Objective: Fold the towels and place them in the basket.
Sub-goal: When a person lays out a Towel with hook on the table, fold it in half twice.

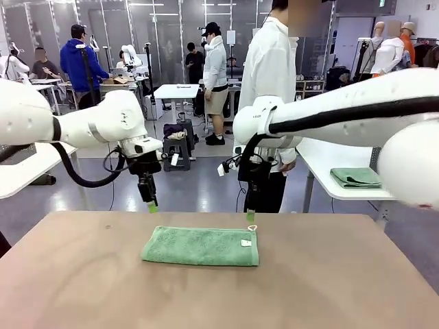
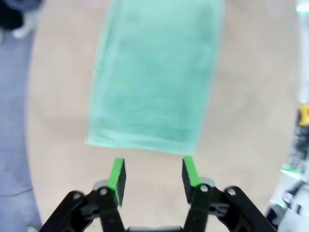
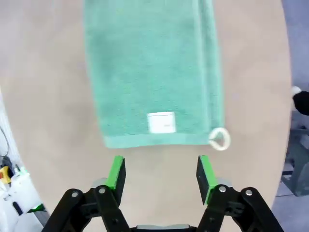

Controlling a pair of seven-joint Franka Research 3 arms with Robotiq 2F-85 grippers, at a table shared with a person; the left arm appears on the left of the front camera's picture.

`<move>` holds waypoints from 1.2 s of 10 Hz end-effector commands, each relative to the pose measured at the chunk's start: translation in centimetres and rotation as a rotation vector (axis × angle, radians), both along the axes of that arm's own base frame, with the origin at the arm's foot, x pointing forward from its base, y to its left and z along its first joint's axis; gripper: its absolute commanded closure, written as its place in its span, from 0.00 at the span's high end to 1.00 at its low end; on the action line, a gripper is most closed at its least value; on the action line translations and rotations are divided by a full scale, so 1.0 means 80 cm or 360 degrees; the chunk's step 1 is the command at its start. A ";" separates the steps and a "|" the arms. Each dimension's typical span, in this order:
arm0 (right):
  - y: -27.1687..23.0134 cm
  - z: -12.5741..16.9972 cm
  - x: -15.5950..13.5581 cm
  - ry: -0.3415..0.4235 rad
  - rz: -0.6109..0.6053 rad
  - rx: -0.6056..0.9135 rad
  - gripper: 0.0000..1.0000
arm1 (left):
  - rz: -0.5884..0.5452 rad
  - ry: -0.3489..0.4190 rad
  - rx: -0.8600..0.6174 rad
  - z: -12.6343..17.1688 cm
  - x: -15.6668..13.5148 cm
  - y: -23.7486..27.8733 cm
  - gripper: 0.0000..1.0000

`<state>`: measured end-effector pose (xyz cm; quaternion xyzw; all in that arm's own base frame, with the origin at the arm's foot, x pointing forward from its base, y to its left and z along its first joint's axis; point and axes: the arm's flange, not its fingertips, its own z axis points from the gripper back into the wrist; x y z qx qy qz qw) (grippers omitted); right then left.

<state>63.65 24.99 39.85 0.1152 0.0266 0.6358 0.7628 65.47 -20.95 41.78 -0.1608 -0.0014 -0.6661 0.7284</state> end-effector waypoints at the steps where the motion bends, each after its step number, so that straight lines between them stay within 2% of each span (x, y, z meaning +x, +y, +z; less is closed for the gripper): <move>1: -0.045 0.036 -0.114 -0.0018 0.0016 0.0141 0.75 | -0.0173 0.0094 -0.0155 0.037 -0.106 0.060 0.62; 2: -0.066 0.054 -0.148 -0.0049 0.0050 0.0226 0.75 | -0.0173 0.0024 -0.0190 0.054 -0.136 0.088 0.62; 3: -0.087 0.060 -0.158 -0.0098 0.0016 0.0307 0.75 | -0.0180 -0.0036 -0.0291 0.059 -0.145 0.109 0.62; 4: -0.104 0.059 -0.164 -0.0132 0.0004 0.0383 0.75 | -0.0202 -0.0092 -0.0398 0.055 -0.150 0.126 0.62; 7: -0.130 0.038 -0.181 -0.0186 -0.0054 0.0577 0.75 | -0.0202 -0.0133 -0.0596 0.030 -0.155 0.163 0.62; 9: -0.135 0.031 -0.187 -0.0173 -0.0082 0.0628 0.75 | -0.0143 -0.0187 -0.0693 0.015 -0.153 0.170 0.62; 10: -0.139 0.040 -0.174 -0.0158 -0.0090 0.0533 0.75 | -0.0096 -0.0218 -0.0735 0.010 -0.158 0.172 0.62; 12: -0.139 0.040 -0.174 -0.0158 -0.0090 0.0533 0.75 | -0.0032 -0.0275 -0.0826 0.001 -0.163 0.183 0.62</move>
